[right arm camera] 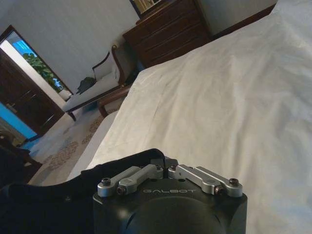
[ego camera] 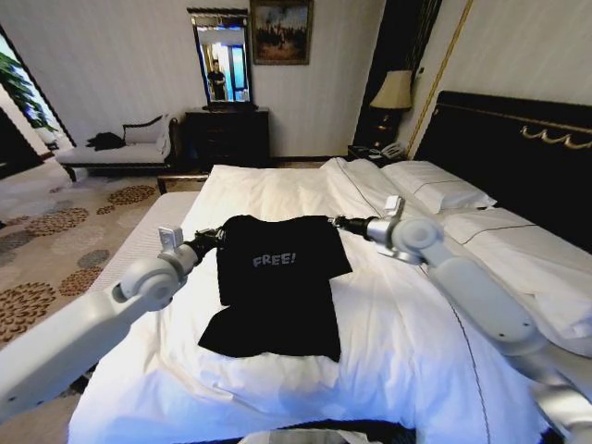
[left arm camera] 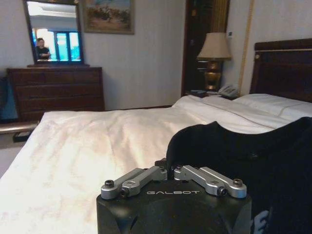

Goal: Fold the clothes on the bed.

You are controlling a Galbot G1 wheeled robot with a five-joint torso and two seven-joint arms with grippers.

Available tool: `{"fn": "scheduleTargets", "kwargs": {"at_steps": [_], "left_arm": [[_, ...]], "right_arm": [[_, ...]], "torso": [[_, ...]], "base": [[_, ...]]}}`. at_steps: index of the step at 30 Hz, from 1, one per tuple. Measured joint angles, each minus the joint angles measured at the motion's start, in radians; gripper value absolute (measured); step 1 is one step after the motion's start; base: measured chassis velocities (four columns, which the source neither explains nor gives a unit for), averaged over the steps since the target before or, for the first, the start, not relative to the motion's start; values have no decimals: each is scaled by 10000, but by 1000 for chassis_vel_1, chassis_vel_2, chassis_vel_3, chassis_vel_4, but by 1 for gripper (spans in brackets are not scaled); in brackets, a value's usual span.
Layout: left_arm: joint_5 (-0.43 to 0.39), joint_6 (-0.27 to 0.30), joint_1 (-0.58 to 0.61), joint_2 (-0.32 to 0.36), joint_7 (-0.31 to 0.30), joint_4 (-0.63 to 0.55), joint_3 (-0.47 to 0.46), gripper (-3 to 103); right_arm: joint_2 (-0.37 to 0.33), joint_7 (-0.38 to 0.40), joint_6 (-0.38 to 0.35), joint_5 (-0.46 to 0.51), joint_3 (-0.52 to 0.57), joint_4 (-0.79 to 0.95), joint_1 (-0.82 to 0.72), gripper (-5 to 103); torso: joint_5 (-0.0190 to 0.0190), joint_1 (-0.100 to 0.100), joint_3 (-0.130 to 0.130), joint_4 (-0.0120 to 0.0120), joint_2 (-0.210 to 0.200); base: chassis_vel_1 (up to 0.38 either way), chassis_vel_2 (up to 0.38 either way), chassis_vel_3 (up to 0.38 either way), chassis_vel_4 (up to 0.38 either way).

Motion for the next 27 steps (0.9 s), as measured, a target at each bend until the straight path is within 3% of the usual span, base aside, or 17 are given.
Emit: {"fn": "scheduleTargets", "kwargs": {"at_steps": [5, 7, 13, 18, 21, 23, 25, 27], "left_arm": [[226, -25, -230, -523, 153, 670, 147, 1], [286, -23, -720, -1111, 224, 1523, 419, 1], [339, 23, -1426, -1933, 310, 2905, 800, 1], [518, 68, -2209, -2905, 377, 4250, 1319, 1], [752, 73, -3030, -3923, 544, 5603, 1800, 1], [785, 73, -3127, -4040, 558, 5785, 1849, 1], [962, 70, -3809, -4801, 659, 7130, 2197, 1], [973, 69, -3919, -4919, 668, 7332, 2248, 1]], "right_arm": [[474, -349, 125, -626, -547, -920, 498, 0], [1049, -828, 236, -1407, -1106, -2276, 1162, 0], [1901, -1426, 445, -2306, -1686, -4081, 1961, 0], [2946, -1969, 687, -3027, -1932, -5964, 2498, 0], [4146, -2358, 794, -3736, -2096, -7708, 2941, 0], [4286, -2391, 812, -3822, -2104, -7900, 2997, 0], [5003, -2591, 906, -4248, -2128, -9188, 3443, 0], [5106, -2636, 938, -4325, -2162, -9456, 3555, 0]], "torso": [[3, 0, 0, 2, 0], [3, 0, 0, 1, -1], [2, 2, 1, 3, 0], [1, 3, 2, 3, 0], [4, 3, 2, -2, -1], [4, 3, 2, -1, -1], [1, 4, 3, 5, -1], [2, 5, 3, 6, -1]], "base": [[0, 0, 0, 0], [0, 0, 0, 0], [0, 0, 0, 0], [0, 0, 0, 0], [0, 0, 0, 0], [0, 0, 0, 0], [0, 0, 0, 0], [0, 0, 0, 0]]}}
